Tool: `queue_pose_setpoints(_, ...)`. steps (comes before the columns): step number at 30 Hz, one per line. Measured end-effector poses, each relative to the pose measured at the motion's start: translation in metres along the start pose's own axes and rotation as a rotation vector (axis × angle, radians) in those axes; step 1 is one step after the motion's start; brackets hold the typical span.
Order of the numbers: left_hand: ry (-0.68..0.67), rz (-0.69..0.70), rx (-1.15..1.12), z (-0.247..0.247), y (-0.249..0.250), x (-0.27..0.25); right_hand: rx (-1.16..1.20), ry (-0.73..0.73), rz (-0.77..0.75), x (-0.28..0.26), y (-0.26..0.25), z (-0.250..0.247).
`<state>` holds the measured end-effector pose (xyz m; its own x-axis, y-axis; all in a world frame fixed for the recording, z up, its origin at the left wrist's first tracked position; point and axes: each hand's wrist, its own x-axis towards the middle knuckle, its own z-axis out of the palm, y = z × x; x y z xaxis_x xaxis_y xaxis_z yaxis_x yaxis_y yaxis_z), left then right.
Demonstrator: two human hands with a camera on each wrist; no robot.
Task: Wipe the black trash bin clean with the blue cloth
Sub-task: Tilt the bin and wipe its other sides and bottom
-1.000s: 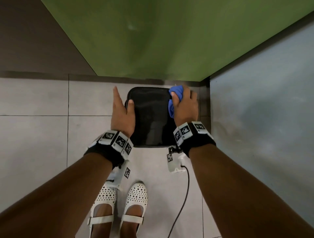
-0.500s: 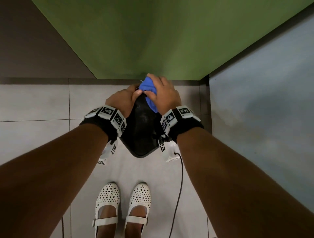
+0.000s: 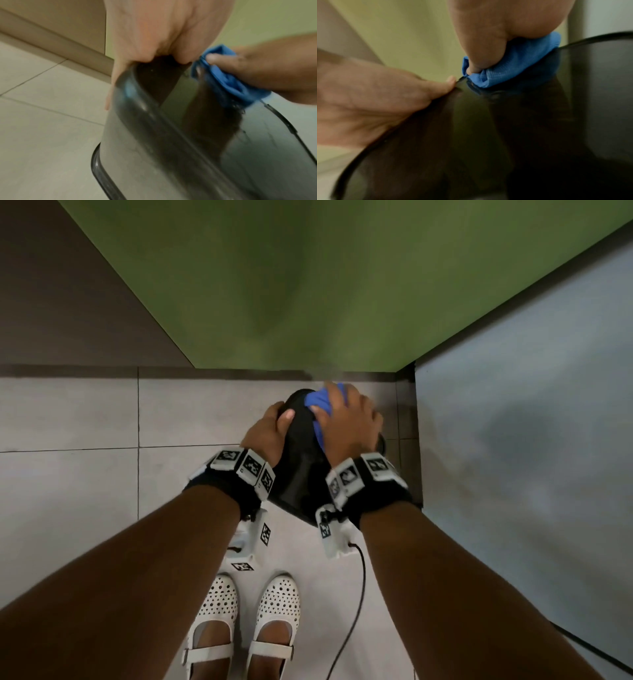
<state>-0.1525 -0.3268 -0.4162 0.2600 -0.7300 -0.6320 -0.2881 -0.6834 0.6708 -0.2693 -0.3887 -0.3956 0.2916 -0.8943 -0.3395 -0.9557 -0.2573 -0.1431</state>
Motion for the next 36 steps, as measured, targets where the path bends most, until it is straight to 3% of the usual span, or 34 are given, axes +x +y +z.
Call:
queue_pose_setpoints(4, 0.157, -0.03, -0.121, 0.012, -0.005, -0.007, -0.017, 0.004, -0.124, 0.01, -0.023, 0.001)
queue_pose_setpoints(7, 0.216, -0.058, -0.107, 0.013, -0.006, -0.009, -0.009, 0.011, -0.102, 0.005, -0.004, 0.0)
queue_pose_setpoints(12, 0.202, -0.076, -0.123, 0.013, -0.008, -0.007, 0.143, 0.048, 0.212, -0.018, 0.045, 0.002)
queue_pose_setpoints(15, 0.2, -0.088, -0.131, 0.012, -0.006, -0.007, 0.4, 0.118, 0.444, -0.025, 0.04, 0.012)
queue_pose_setpoints(17, 0.193, -0.093, -0.138, 0.011, -0.005, -0.007, 0.393, 0.153, 0.553, -0.025, 0.025, 0.016)
queue_pose_setpoints(19, 0.206, -0.1, -0.146, 0.01, -0.005, -0.008, 0.245, 0.099, 0.511, -0.025, 0.014, 0.016)
queue_pose_setpoints(24, 0.226, -0.137, -0.17, 0.01, -0.002, -0.01, 0.053, 0.017, 0.236, -0.043, 0.008, 0.019)
queue_pose_setpoints(30, 0.238, -0.129, -0.168, 0.008, 0.0, -0.013, -0.11, -0.017, -0.225, -0.093, 0.038, 0.028)
queue_pose_setpoints(32, 0.252, -0.092, -0.143, 0.011, 0.0, -0.018, -0.133, -0.068, -0.189, -0.081, 0.053, 0.022)
queue_pose_setpoints(36, 0.284, -0.034, -0.119, 0.017, -0.003, -0.022, 0.031, -0.051, 0.186, -0.032, 0.041, 0.004)
